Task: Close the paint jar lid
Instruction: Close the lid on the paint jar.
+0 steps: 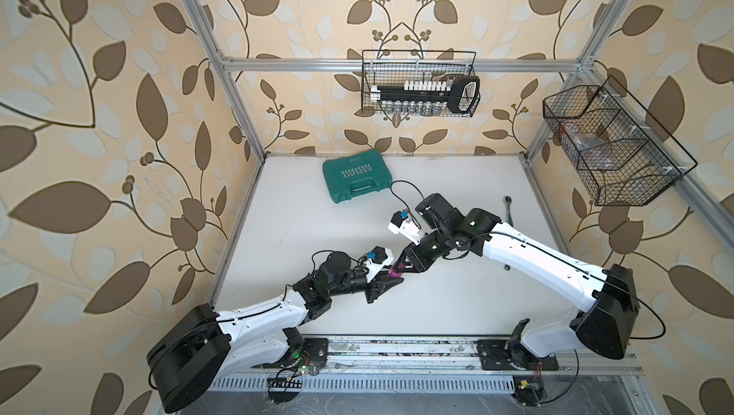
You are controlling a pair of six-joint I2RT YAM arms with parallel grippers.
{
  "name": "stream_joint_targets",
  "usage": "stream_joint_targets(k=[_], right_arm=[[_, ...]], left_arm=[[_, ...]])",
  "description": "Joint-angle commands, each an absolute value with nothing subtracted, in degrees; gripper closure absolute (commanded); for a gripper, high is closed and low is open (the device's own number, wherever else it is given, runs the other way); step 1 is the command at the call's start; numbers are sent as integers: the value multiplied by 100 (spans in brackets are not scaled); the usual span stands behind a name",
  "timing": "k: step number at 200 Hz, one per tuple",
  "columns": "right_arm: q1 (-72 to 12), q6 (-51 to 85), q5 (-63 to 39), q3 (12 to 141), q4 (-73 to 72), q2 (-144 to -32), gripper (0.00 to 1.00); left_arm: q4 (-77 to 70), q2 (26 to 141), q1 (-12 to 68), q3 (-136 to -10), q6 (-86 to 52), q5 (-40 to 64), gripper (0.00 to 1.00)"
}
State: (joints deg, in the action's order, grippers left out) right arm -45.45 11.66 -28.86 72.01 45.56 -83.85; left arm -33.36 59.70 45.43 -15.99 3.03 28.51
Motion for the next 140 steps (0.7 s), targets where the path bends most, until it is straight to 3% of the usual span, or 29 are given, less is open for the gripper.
stream_joint_targets(k=[1, 140], right_arm=[[-4590, 1047, -3111, 7299, 4544, -8574, 72], [-5407, -280, -3101, 7799, 5351, -9172, 73]], left_arm=[[-3710, 5919, 4588, -1776, 408, 3023, 85], [-3530, 6062, 4595, -1980, 400, 3484, 89]])
